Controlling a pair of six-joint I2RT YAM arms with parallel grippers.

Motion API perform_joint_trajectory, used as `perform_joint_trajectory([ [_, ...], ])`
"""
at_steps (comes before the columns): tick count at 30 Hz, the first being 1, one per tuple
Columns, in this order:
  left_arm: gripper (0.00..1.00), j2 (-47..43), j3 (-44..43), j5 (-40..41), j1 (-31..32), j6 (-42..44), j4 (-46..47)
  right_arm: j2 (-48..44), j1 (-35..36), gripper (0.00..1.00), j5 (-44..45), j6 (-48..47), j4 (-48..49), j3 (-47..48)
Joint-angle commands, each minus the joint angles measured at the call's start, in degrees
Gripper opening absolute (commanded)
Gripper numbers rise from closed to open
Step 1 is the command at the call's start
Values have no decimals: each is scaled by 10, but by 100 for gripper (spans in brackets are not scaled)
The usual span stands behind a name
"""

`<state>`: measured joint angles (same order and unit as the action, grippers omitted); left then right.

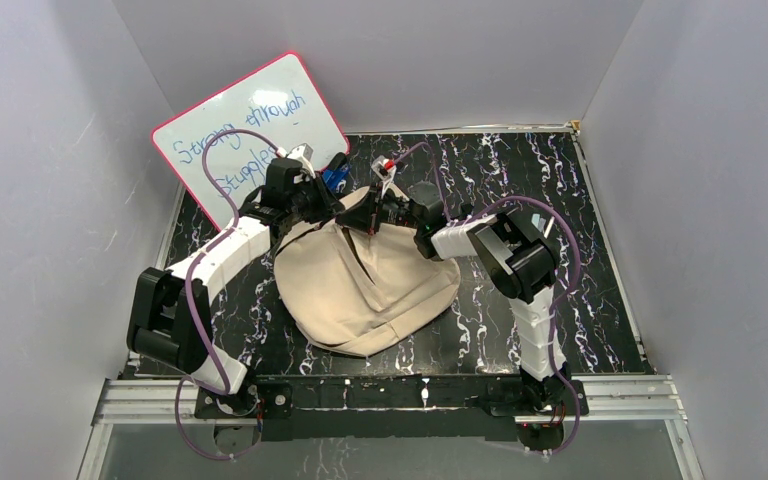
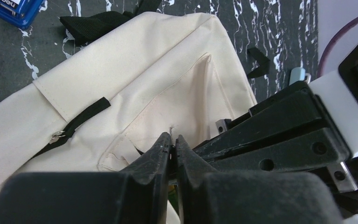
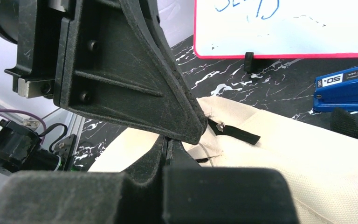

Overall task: Pack the student bag
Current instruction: Zip the student bag at the center of the board.

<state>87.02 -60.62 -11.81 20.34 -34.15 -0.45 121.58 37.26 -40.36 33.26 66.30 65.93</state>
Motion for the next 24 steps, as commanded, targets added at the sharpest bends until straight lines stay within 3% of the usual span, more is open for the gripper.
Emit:
perform_joint_trajectory([
  [1,19,-26,0,-10,-8,-3,22,-1,5,0,-22,3,57,15],
  [5,52,-39,1,6,-22,-7,12,-6,4,0,-15,-7,52,6],
  [7,60,-48,2,15,-33,-10,8,-9,3,0,-13,-14,48,2],
  [13,63,-50,19,38,-58,-42,-19,-15,3,0,-22,-39,51,-11],
  [24,61,8,46,-28,-59,-85,2,-22,2,0,-31,-65,98,-37],
])
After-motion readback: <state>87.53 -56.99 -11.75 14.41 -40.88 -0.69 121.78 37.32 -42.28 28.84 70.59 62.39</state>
